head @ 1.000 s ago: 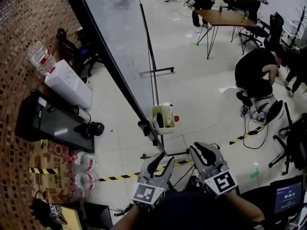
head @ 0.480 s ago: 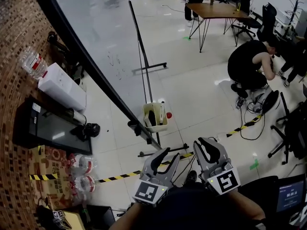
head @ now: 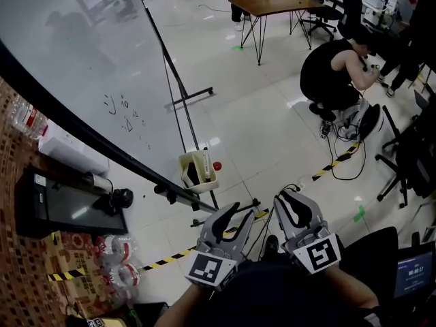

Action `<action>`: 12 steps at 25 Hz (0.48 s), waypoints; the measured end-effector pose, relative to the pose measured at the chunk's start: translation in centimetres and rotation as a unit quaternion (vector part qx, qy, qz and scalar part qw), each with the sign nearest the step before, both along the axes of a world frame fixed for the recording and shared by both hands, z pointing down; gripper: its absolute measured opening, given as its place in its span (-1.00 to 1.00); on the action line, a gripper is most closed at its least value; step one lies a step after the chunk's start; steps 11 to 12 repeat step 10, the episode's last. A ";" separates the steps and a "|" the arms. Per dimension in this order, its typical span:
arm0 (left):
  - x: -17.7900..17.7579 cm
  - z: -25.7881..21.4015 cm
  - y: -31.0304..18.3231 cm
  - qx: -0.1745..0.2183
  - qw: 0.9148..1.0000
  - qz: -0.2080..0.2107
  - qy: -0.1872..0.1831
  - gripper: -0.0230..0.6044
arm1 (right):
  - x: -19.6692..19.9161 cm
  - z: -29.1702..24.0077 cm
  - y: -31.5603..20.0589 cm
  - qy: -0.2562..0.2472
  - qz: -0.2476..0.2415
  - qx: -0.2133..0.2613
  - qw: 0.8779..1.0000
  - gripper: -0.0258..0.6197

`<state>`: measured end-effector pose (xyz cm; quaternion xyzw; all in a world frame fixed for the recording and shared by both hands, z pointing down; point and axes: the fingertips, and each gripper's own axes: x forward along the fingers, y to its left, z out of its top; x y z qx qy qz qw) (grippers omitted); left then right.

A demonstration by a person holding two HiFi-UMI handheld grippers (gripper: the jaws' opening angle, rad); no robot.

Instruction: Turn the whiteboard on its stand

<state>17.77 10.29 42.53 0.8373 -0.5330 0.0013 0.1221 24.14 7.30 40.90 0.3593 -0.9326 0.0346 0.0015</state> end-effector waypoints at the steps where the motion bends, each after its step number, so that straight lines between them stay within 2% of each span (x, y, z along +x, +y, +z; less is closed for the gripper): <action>1: 0.2 0.2 -0.1 -0.002 1.000 0.003 -0.001 -0.47 | 0.1 0.1 -0.1 0.000 0.002 -0.002 1.000 -0.74; 5: 0.6 0.5 -0.2 -0.008 1.000 0.011 -0.002 -0.47 | 0.3 0.1 -0.2 0.001 0.004 -0.005 1.000 -0.74; 10: 0.3 1.2 0.1 -0.004 0.999 0.021 -0.029 -0.47 | 0.1 0.2 -0.1 0.003 0.003 -0.009 1.000 -0.74; 12: 0.3 1.2 0.1 -0.004 0.999 0.021 -0.029 -0.47 | 0.1 0.2 -0.1 0.003 0.003 -0.009 1.000 -0.74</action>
